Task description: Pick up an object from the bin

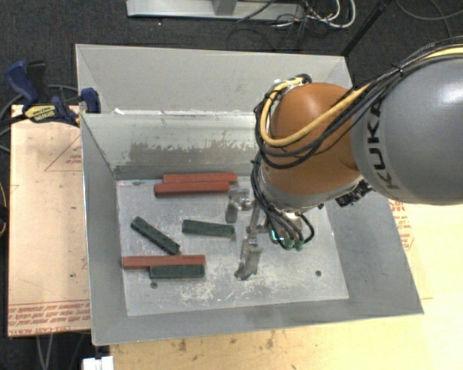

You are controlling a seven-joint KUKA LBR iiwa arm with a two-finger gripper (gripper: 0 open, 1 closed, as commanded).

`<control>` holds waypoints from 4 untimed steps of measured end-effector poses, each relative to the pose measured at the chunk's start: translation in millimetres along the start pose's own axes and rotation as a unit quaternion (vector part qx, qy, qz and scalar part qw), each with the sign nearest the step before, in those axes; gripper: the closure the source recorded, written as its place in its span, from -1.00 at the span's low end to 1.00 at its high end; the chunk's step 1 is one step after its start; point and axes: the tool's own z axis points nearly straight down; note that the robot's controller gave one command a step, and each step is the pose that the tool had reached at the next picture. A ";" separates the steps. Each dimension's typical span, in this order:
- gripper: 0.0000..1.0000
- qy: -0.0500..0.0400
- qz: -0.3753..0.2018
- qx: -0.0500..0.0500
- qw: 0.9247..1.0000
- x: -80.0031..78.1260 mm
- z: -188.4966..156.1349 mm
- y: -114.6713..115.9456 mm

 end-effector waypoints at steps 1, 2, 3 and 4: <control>-1.00 -0.004 -0.061 0.000 0.998 -91.5 139.4 0.3; -1.00 -0.007 -0.059 -0.001 0.998 -84.4 103.0 11.0; -1.00 -0.004 -0.032 -0.001 0.999 -81.8 105.4 7.4; -1.00 -0.003 -0.023 -0.001 1.000 -80.7 136.8 11.4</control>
Offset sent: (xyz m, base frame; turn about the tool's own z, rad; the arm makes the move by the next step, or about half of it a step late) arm 0.0898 0.0002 -0.1355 -0.1243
